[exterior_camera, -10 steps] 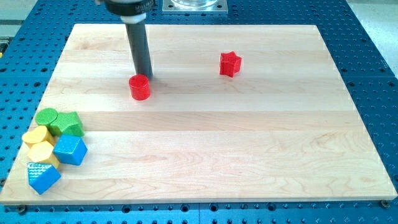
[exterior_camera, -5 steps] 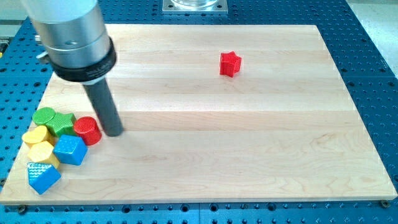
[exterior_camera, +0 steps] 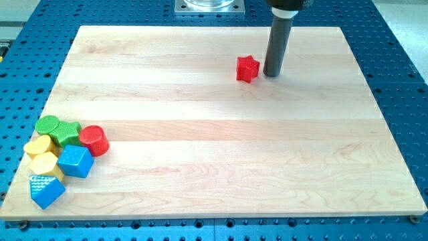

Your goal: Push the red blocks into the group of blocks

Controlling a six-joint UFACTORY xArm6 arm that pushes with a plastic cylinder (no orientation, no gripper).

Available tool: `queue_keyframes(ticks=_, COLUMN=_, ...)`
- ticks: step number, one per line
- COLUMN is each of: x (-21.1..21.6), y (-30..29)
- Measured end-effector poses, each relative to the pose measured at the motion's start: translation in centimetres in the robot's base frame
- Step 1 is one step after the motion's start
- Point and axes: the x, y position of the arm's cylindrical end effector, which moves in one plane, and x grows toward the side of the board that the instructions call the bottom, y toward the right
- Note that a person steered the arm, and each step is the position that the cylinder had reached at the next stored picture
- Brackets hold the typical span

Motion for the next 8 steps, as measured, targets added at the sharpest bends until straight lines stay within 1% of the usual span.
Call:
queue_keyframes(ticks=1, x=3.4, y=-9.3)
queue_keyframes(ticks=2, x=4.0, y=-9.1)
queue_keyframes(ticks=3, x=1.9, y=-7.4)
queue_keyframes(ticks=4, x=2.0, y=-15.8)
queue_keyframes(ticks=5, x=3.7, y=-23.3)
queue_keyframes(ticks=6, x=9.4, y=-27.9)
queue_keyframes(ticks=7, x=10.2, y=-26.4)
queue_keyframes(ticks=8, x=9.1, y=-22.7)
